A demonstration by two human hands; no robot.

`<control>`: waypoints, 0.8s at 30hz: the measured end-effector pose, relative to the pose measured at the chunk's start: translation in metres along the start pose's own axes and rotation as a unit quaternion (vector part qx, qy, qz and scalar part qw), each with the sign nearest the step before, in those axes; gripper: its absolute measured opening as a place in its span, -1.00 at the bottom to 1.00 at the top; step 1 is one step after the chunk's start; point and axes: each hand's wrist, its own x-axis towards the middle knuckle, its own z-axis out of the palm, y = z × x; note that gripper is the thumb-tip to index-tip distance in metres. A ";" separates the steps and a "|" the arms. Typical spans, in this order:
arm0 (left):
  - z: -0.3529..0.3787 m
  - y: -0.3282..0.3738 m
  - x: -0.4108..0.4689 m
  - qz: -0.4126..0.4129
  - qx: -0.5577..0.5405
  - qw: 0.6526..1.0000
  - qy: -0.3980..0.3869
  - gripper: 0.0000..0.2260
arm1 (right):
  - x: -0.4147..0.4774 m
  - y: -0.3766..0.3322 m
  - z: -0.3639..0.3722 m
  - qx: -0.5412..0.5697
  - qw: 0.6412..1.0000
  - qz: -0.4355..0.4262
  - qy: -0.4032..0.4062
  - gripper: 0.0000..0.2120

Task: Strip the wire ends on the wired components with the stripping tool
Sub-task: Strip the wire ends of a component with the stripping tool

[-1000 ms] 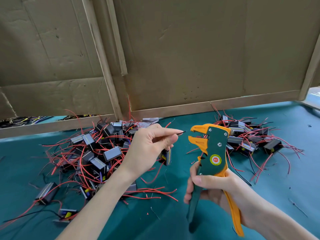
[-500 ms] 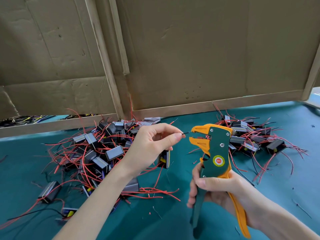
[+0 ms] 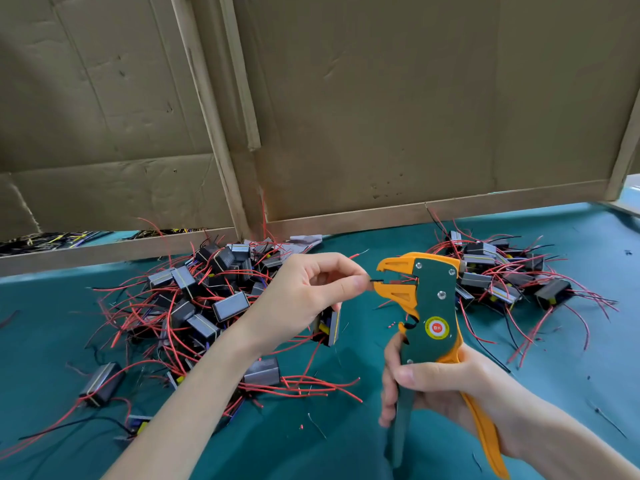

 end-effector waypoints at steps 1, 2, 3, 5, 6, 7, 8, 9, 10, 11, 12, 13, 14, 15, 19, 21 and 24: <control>-0.001 0.001 0.000 0.001 0.007 1.000 -0.004 -0.90 | 0.000 0.000 0.000 -0.006 1.000 0.001 -0.002 -0.86; -0.002 0.002 -0.001 0.002 0.014 1.000 -0.010 -0.90 | -0.001 -0.001 0.000 -0.012 1.000 0.002 -0.001 -0.86; -0.003 0.003 -0.001 0.001 0.019 1.000 -0.018 -0.90 | -0.001 -0.001 0.000 -0.018 1.000 0.004 0.001 -0.86; -0.006 0.005 -0.002 -0.006 0.022 0.999 -0.036 -0.89 | -0.002 0.000 -0.001 -0.038 0.999 0.006 0.005 -0.83; -0.008 0.005 -0.002 -0.009 0.022 0.999 -0.044 -0.89 | -0.003 0.002 -0.001 -0.051 0.999 0.006 0.008 -0.80; -0.010 0.005 -0.002 -0.012 0.024 0.998 -0.052 -0.90 | -0.004 0.004 0.000 -0.063 0.998 0.006 0.011 -0.76; -0.013 0.005 -0.002 -0.013 0.027 0.998 -0.060 -0.90 | -0.005 0.006 0.002 -0.069 0.997 0.008 0.015 -0.74; -0.015 0.005 -0.002 -0.014 0.032 0.997 -0.068 -0.91 | -0.006 0.008 0.004 -0.069 0.997 0.012 0.021 -0.72; -0.017 0.004 -0.002 -0.015 0.036 0.996 -0.077 -0.92 | -0.006 0.010 0.006 -0.063 0.997 0.015 0.029 -0.70; -0.019 0.003 -0.002 -0.018 0.036 0.995 -0.086 -0.94 | -0.006 0.013 0.009 -0.055 0.998 0.018 0.039 -0.68; -0.020 0.001 -0.002 -0.022 0.031 0.995 -0.094 -0.96 | -0.006 0.015 0.013 -0.045 0.997 0.020 0.052 -0.66; -0.020 -0.002 -0.001 -0.029 0.028 0.995 -0.096 -0.98 | -0.005 0.019 0.017 -0.035 0.997 0.021 0.071 -0.64; -0.019 -0.007 0.000 -0.039 0.032 0.995 -0.092 -0.98 | -0.003 0.022 0.021 -0.022 0.994 0.023 0.101 -0.61; -0.016 -0.013 0.002 -0.047 0.048 0.994 -0.082 -0.96 | -0.001 0.026 0.024 -0.007 0.990 0.026 0.137 -0.60; -0.001 -0.033 0.008 -0.060 0.112 0.991 -0.041 -0.95 | 0.004 0.030 0.023 0.081 0.979 0.061 0.177 -0.69; -0.002 -0.034 0.011 -0.042 0.157 0.987 0.012 -0.94 | 0.008 0.025 0.018 0.172 0.971 0.075 0.150 -0.80; -0.004 -0.017 0.026 0.020 0.155 0.978 0.139 -0.93 | 0.014 0.023 0.008 0.262 0.949 0.089 0.154 -0.87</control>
